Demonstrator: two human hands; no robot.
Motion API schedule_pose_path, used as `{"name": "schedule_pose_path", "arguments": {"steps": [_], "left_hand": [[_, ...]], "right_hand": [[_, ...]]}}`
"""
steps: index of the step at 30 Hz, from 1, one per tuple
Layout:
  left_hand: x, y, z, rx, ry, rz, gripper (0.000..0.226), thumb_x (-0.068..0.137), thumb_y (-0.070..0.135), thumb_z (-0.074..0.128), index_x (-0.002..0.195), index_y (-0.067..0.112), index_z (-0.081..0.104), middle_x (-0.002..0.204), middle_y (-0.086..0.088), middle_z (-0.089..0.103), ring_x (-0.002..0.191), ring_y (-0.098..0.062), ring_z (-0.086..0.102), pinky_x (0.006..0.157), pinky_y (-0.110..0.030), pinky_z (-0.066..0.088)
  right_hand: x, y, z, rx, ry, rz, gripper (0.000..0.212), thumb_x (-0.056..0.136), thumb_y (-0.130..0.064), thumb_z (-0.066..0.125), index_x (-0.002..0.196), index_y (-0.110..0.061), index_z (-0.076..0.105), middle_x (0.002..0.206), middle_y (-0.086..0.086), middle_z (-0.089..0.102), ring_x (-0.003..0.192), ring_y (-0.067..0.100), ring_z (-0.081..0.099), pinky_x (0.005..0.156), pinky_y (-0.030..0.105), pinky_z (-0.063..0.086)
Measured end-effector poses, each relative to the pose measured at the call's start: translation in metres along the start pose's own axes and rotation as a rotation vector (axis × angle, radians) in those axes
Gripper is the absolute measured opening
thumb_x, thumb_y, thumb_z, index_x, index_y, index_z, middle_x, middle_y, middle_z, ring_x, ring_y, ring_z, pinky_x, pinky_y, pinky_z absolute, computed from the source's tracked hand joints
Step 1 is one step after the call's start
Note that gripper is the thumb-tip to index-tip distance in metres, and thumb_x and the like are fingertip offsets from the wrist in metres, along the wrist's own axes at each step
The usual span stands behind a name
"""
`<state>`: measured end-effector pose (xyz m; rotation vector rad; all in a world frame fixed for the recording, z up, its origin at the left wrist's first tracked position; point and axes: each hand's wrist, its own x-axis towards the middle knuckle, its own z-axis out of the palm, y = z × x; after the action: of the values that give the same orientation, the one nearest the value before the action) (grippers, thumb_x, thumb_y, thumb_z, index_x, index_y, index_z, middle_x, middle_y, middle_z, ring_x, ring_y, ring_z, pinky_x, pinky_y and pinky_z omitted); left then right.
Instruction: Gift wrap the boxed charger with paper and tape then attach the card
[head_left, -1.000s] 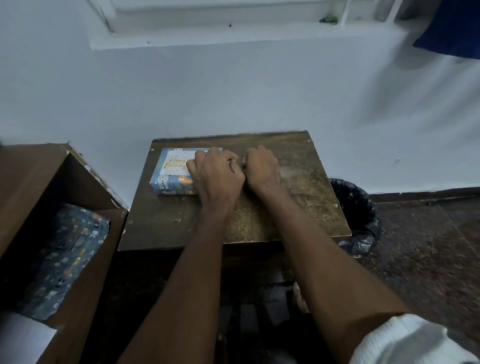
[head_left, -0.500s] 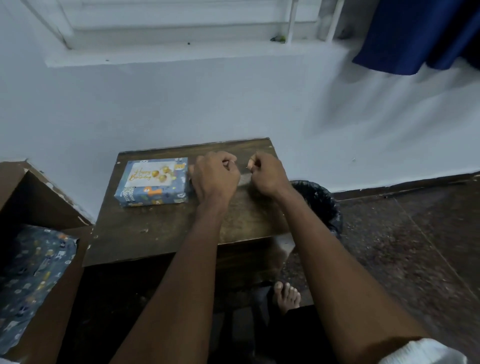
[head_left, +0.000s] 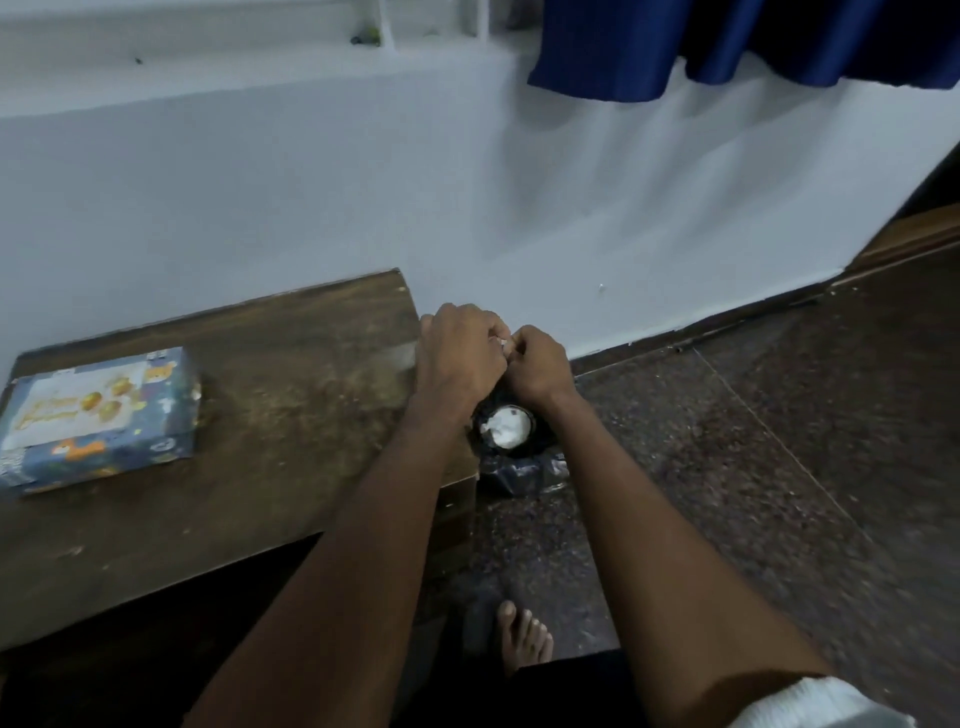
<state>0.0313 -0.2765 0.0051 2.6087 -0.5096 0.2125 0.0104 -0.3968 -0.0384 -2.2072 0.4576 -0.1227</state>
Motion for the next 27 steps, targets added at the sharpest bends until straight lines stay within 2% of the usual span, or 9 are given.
{"name": "schedule_pose_path", "arguments": {"steps": [2,6,9,12,14,16,21,24,27], "left_hand": [[0.019,0.003,0.011,0.129,-0.196,0.050,0.023,0.093,0.011,0.063,0.094,0.026,0.081,0.103,0.006,0.077,0.102,-0.021,0.066,0.101,-0.035,0.039],[0.059,-0.013,0.040,0.205,-0.505,-0.016,0.014,0.088,0.011,0.064,0.085,0.018,0.076,0.095,-0.005,0.075,0.089,-0.027,0.070,0.085,-0.041,0.060],[0.084,-0.025,0.065,0.255,-0.724,-0.010,0.026,0.082,0.011,0.069,0.059,0.013,0.058,0.082,-0.016,0.069,0.074,-0.031,0.064,0.072,-0.038,0.054],[0.101,-0.028,0.084,0.276,-0.881,0.018,0.023,0.089,0.025,0.077,0.071,0.011,0.074,0.082,-0.006,0.075,0.088,-0.031,0.075,0.082,-0.038,0.059],[0.105,-0.024,0.095,0.239,-0.926,0.018,0.018,0.092,0.030,0.079,0.086,0.013,0.083,0.087,0.000,0.080,0.089,-0.022,0.077,0.092,-0.042,0.062],[0.108,-0.019,0.102,0.254,-0.927,0.013,0.018,0.092,0.030,0.080,0.084,0.013,0.082,0.084,0.000,0.080,0.085,-0.021,0.077,0.094,-0.044,0.062],[0.112,-0.015,0.116,0.383,-0.851,0.046,0.029,0.095,0.025,0.077,0.071,0.012,0.066,0.077,-0.003,0.069,0.074,-0.024,0.064,0.082,-0.038,0.056],[0.108,-0.020,0.115,0.399,-0.825,0.080,0.015,0.096,0.024,0.076,0.090,0.011,0.069,0.096,-0.006,0.069,0.091,-0.029,0.066,0.083,-0.040,0.053],[0.101,-0.020,0.105,0.417,-0.824,0.099,0.015,0.099,0.020,0.071,0.111,0.012,0.071,0.104,-0.006,0.068,0.094,-0.029,0.065,0.080,-0.039,0.050]], "right_hand": [[0.013,0.019,0.004,-0.002,-0.010,0.053,0.018,0.090,0.000,0.054,0.083,-0.017,0.055,0.080,-0.007,0.058,0.073,0.014,0.052,0.056,0.024,0.035],[0.027,0.060,0.022,-0.018,-0.059,0.167,0.026,0.090,0.005,0.051,0.081,-0.019,0.054,0.086,-0.003,0.060,0.084,0.019,0.055,0.061,0.029,0.037],[0.029,0.087,0.034,-0.066,-0.108,0.223,0.027,0.090,0.004,0.050,0.080,-0.021,0.053,0.091,-0.001,0.062,0.091,0.024,0.058,0.073,0.032,0.041],[0.035,0.104,0.039,-0.139,-0.139,0.214,0.025,0.091,0.004,0.051,0.083,-0.020,0.052,0.099,0.004,0.065,0.096,0.027,0.059,0.077,0.035,0.045],[0.040,0.109,0.040,-0.182,-0.134,0.193,0.023,0.092,0.002,0.053,0.083,-0.019,0.054,0.099,0.005,0.066,0.095,0.027,0.060,0.077,0.036,0.046],[0.047,0.112,0.042,-0.200,-0.112,0.180,0.024,0.092,0.001,0.055,0.081,-0.020,0.055,0.098,0.005,0.067,0.094,0.027,0.061,0.078,0.038,0.050],[0.061,0.118,0.051,-0.197,-0.069,0.197,0.031,0.091,-0.006,0.070,0.069,-0.025,0.060,0.093,0.003,0.074,0.093,0.024,0.068,0.082,0.035,0.054],[0.065,0.119,0.050,-0.206,-0.068,0.229,0.023,0.092,-0.002,0.068,0.081,-0.020,0.075,0.102,0.007,0.079,0.101,0.026,0.071,0.090,0.034,0.054],[0.065,0.114,0.045,-0.207,-0.040,0.230,0.023,0.090,0.000,0.068,0.094,-0.018,0.082,0.107,0.008,0.079,0.106,0.027,0.071,0.097,0.037,0.056]]}}
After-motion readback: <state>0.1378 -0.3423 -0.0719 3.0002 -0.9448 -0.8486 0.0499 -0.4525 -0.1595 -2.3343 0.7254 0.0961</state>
